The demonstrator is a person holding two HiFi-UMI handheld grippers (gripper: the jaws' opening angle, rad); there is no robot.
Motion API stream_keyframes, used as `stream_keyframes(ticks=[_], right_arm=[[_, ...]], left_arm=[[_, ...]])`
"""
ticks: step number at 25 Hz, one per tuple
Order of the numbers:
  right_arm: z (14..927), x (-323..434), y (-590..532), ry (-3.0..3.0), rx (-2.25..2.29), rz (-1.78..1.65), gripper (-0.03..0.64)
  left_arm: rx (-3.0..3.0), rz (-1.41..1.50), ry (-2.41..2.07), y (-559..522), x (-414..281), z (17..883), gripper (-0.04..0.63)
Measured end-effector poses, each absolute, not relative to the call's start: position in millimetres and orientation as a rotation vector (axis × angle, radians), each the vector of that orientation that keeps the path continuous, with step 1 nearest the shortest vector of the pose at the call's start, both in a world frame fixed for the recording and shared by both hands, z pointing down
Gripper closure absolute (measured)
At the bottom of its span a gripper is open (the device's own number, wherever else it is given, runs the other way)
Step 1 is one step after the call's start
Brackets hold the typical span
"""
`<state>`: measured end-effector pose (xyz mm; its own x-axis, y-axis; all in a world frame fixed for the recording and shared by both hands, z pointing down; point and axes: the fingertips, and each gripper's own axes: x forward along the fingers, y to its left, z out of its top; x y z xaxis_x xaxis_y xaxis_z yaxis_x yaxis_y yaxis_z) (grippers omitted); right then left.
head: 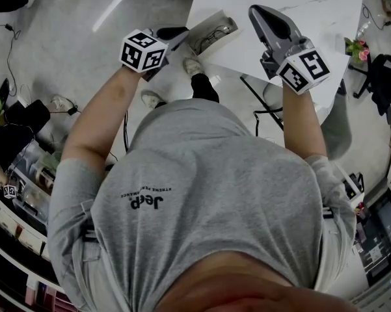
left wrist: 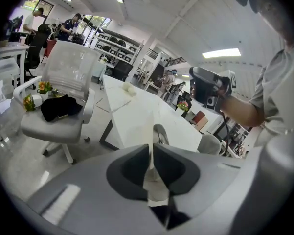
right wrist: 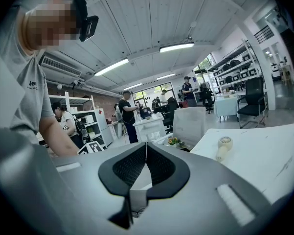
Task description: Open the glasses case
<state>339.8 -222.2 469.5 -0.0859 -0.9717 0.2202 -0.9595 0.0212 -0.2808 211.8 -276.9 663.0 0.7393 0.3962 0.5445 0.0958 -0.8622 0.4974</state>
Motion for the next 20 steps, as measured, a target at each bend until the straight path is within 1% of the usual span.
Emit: stream_keyframes(ticks=[14, 20], right_arm=[[469.3, 340.6, -218.6, 2.221, -2.103, -0.56, 0.611], [461.6, 337.8, -217.6, 2.224, -2.102, -0.541, 0.611]], left_arm=[[2.539, 0.952, 0.303, -285.1, 212.8, 671.1, 0.515], [2.561, 0.922, 0.346, -275.5, 209.5, 661.5, 0.512]])
